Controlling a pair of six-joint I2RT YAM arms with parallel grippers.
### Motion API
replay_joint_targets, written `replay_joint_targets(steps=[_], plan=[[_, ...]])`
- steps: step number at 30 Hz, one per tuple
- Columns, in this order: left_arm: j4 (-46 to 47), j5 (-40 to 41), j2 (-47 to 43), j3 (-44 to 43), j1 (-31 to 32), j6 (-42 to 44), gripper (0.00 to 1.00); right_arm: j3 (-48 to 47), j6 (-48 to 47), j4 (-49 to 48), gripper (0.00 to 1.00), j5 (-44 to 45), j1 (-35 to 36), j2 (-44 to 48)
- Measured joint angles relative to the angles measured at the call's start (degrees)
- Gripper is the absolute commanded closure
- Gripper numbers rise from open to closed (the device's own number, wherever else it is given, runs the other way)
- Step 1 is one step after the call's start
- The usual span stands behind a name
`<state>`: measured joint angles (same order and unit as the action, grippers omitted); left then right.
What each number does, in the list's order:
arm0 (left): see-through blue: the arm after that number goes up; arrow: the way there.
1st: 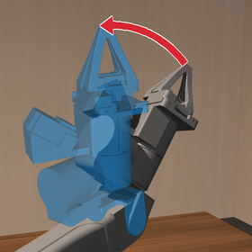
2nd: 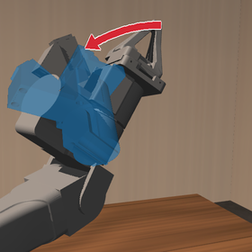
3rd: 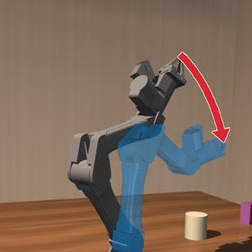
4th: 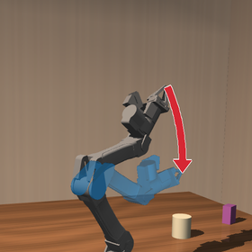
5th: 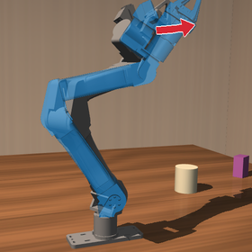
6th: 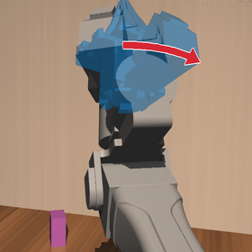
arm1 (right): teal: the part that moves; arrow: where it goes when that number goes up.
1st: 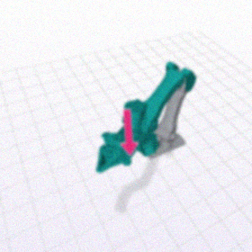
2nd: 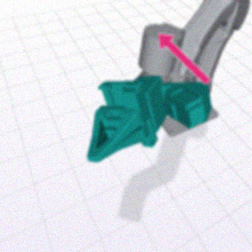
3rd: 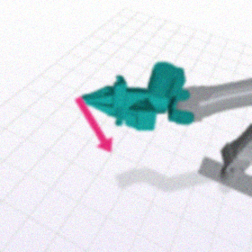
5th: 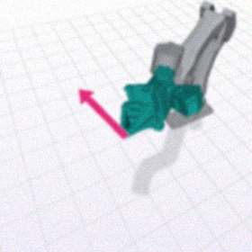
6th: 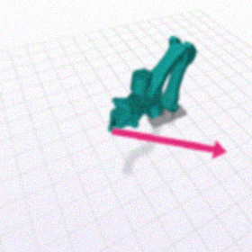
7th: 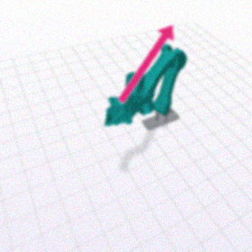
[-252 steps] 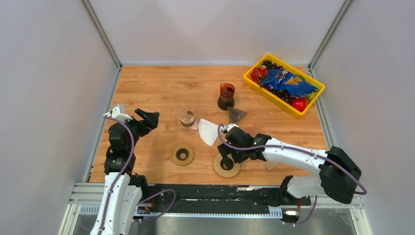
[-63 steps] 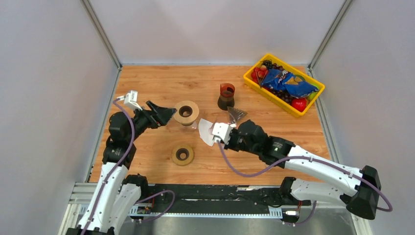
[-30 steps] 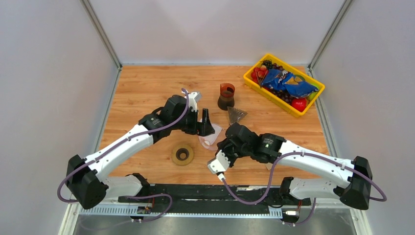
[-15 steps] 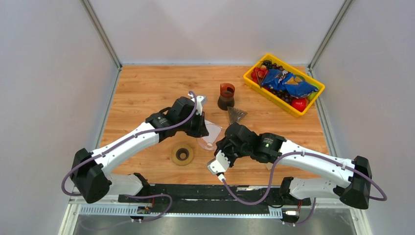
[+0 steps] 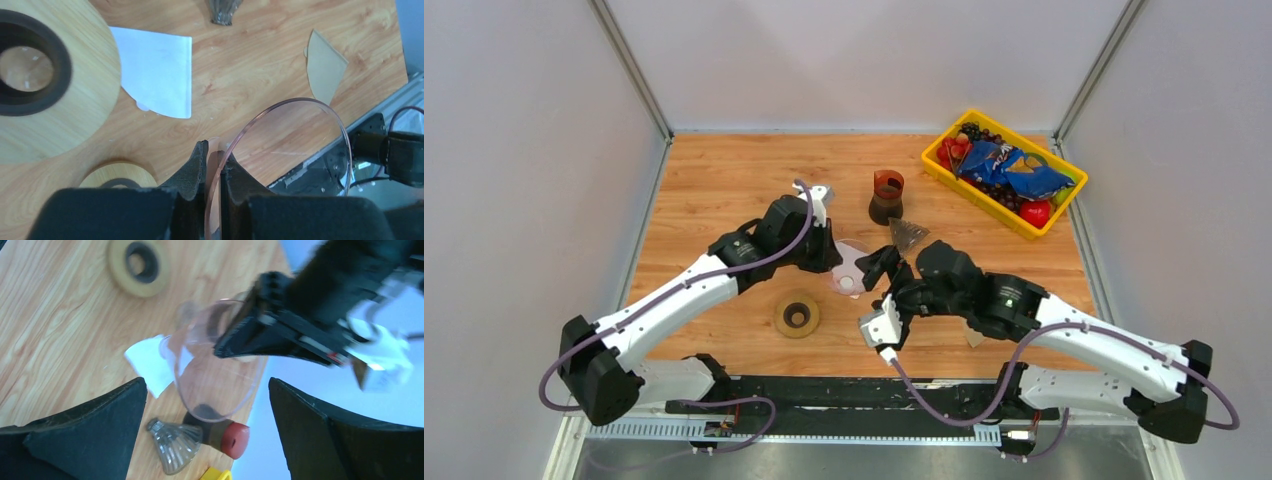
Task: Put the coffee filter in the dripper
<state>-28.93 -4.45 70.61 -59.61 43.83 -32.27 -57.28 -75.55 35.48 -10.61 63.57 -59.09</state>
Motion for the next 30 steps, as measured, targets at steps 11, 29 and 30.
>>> replay_joint_targets(steps=[11, 29, 30], plan=[[-0.24, 16.00, -8.09, -2.60, 0.00, -0.42, 1.00, -3.93, 40.04, -29.88, 0.00, 17.05, -5.20, 5.44], [3.91, 22.71, -9.20, -2.97, -13.46, -2.21, 1.00, -9.14, 83.30, -29.77, 0.00, 24.35, -28.09, -8.33], [4.46, 22.12, -8.41, -2.91, -14.16, -2.34, 1.00, -9.03, 83.71, -29.68, 0.00, 23.98, -28.13, -8.33]])
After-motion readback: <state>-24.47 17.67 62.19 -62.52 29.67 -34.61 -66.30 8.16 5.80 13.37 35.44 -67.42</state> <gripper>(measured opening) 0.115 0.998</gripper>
